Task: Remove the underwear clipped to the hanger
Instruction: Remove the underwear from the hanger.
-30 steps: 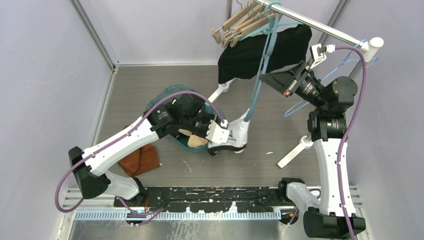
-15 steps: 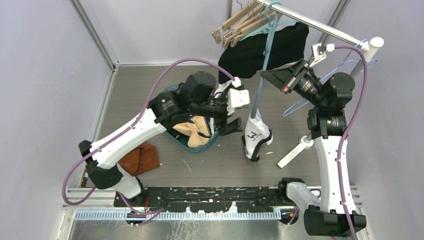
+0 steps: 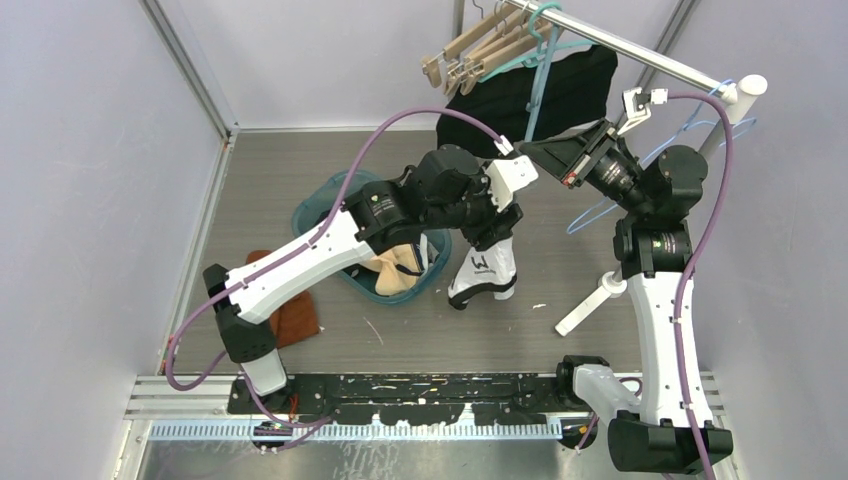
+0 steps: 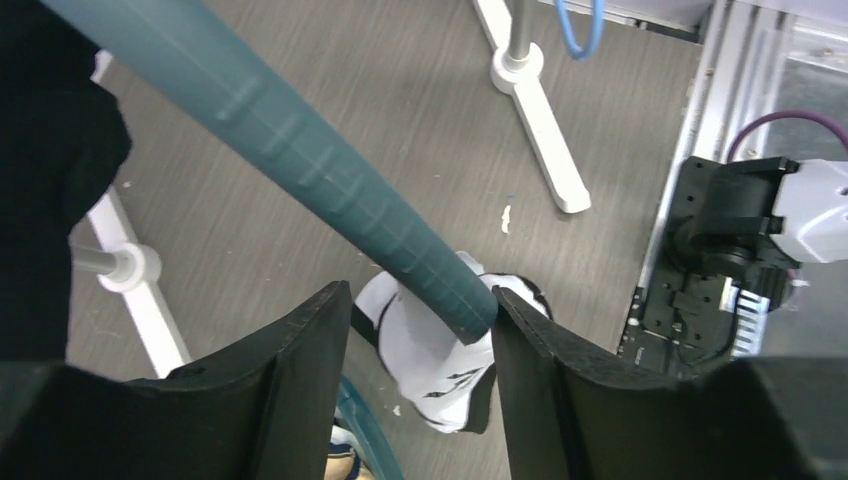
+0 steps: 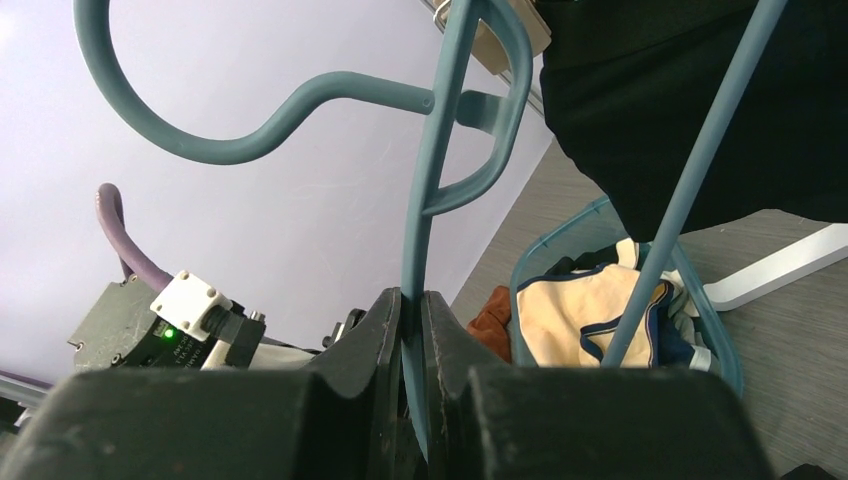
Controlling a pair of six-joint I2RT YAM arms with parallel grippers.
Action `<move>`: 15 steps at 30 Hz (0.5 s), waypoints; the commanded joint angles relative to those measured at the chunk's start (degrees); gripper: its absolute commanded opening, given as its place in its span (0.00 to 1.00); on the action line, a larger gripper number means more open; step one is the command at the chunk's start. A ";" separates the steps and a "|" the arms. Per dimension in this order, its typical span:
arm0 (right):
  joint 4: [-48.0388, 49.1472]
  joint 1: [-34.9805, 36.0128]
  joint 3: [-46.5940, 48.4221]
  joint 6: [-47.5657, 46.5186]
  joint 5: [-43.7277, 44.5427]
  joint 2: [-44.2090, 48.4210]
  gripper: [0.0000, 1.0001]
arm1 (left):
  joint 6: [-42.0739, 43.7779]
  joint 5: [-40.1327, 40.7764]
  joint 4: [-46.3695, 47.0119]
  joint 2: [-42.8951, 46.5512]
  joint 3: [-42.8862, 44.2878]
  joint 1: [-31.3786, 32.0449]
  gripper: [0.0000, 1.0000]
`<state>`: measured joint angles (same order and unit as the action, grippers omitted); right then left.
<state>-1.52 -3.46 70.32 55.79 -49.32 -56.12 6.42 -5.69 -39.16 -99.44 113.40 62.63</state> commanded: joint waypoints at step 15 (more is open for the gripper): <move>4.64 0.99 -2.51 -0.46 -0.02 2.44 0.01 | 9.84 10.89 5.99 6.33 -4.42 -0.11 0.01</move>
<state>-0.47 -3.18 67.48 55.55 -48.56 -55.61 11.90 0.32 -38.02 -98.56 109.65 62.87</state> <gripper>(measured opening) 0.160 0.087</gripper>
